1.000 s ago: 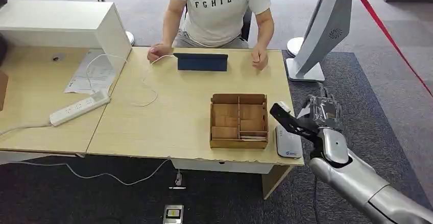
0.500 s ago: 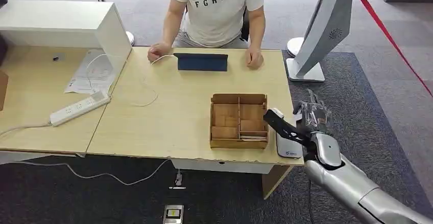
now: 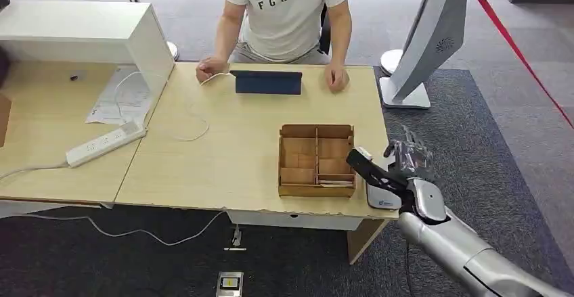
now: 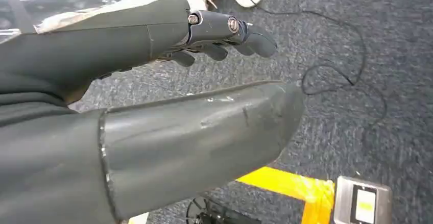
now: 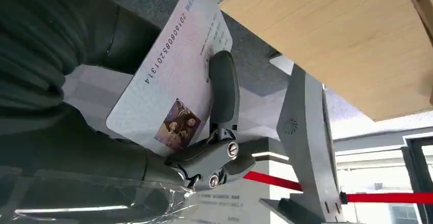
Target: Pass the card to the sensor for recognition and then transmit it.
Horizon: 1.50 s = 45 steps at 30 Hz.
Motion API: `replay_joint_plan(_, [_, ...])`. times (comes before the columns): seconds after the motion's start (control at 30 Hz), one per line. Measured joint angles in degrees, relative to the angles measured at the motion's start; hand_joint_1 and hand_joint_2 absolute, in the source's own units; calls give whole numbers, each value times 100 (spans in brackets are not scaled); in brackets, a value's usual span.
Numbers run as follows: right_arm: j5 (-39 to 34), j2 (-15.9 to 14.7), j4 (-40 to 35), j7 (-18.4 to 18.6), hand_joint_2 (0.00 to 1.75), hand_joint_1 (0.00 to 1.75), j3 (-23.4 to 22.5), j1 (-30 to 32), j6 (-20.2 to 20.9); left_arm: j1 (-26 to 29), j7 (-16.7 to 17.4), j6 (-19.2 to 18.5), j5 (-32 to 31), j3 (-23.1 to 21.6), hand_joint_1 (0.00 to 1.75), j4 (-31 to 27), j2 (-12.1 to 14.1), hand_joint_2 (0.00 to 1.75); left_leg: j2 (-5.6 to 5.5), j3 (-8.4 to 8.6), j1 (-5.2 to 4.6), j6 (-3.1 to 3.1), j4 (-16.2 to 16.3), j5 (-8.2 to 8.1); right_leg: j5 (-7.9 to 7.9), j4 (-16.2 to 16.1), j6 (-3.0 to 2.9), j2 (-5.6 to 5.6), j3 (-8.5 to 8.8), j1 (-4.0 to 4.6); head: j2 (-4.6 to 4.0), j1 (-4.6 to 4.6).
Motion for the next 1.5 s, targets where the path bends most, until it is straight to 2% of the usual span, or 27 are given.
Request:
replay_joint_plan(0.27, [-114, 142, 300, -42, 175, 175, 2, 69, 0, -3, 26, 64, -52, 74, 0, 0, 0, 0, 0, 0, 0, 0, 0, 0, 0, -1, 0, 0, 0, 0, 0, 0])
replay_joint_plan(0.53, [-212, 129, 462, 98, 175, 175, 0, 159, 2, -4, 26, 114, -61, 160, 0, 0, 7, 0, 1, 1, 0, 0, 0, 0, 0, -1, 0, 0, -1, 0, 0, 0])
replay_joint_plan(0.87, [-249, 103, 586, 92, 175, 175, 2, 239, 24, -4, 99, 177, -63, 212, 0, 0, 31, 0, 1, 0, 0, 0, 0, 0, 0, -1, 0, 0, 0, 0, 0, 0])
replay_joint_plan(1.1, [-339, 190, 680, -16, 175, 175, 15, 256, 53, -11, 131, 300, -105, 282, 0, 0, 33, 0, 0, 0, 0, 0, 0, 0, 0, 0, 0, 0, 0, 0, 0, 0])
replay_joint_plan(1.27, [-363, 284, 768, -116, 175, 175, 46, 257, 85, -17, 20, 289, -92, 310, 0, 0, 33, 0, 1, 1, 0, 0, 0, 0, 0, 0, 0, 0, 0, 0, 0, 0])
replay_joint_plan(1.5, [-439, 394, 938, -203, 175, 175, 50, 249, -72, -17, -183, 48, -79, 317, 0, 0, 39, 0, 2, 2, 0, 0, 0, 0, 0, -1, 0, 0, 3, 0, 0, 2])
